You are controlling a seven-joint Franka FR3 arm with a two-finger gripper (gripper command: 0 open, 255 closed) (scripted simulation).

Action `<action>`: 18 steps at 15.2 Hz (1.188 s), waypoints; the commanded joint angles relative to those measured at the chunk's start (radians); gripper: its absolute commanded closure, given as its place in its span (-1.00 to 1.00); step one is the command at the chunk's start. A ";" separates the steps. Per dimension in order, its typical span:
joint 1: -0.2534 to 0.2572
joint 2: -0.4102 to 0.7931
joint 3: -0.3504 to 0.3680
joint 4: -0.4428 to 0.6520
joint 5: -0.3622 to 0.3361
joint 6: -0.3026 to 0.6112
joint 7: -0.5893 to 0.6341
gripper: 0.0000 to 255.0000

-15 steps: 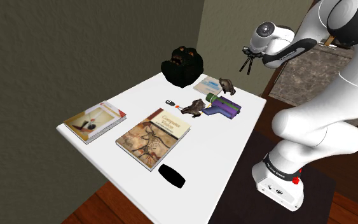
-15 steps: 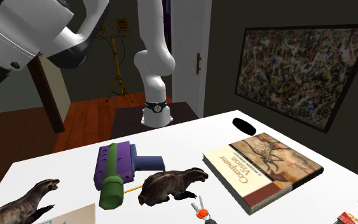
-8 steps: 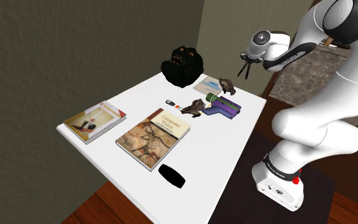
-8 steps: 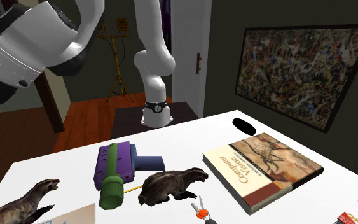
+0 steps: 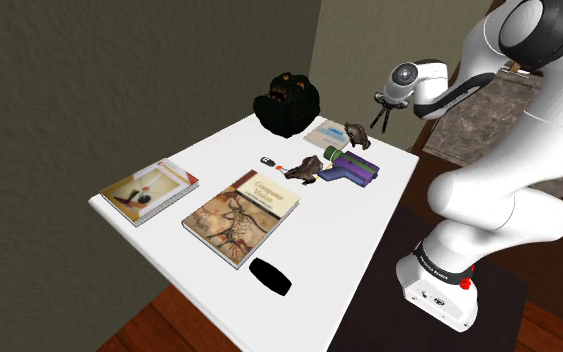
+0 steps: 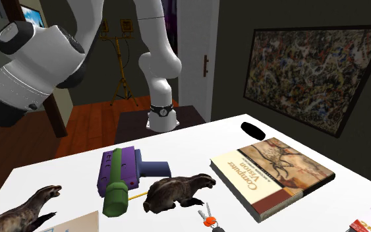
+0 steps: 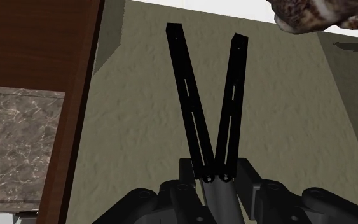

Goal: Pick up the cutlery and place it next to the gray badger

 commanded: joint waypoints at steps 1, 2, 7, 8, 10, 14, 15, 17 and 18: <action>0.001 0.020 0.000 0.004 -0.047 -0.006 0.046 1.00; 0.002 0.030 0.000 0.005 -0.069 -0.010 0.068 1.00; 0.007 0.082 0.003 0.015 -0.170 -0.034 0.171 1.00; 0.008 0.100 0.004 0.019 -0.202 -0.043 0.203 1.00; 0.008 0.100 0.004 0.019 -0.202 -0.043 0.203 1.00; 0.008 0.100 0.004 0.019 -0.202 -0.043 0.203 1.00; 0.008 0.100 0.004 0.019 -0.202 -0.043 0.203 1.00; 0.008 0.100 0.004 0.019 -0.202 -0.043 0.203 -1.00; 0.008 0.100 0.004 0.019 -0.202 -0.043 0.203 -1.00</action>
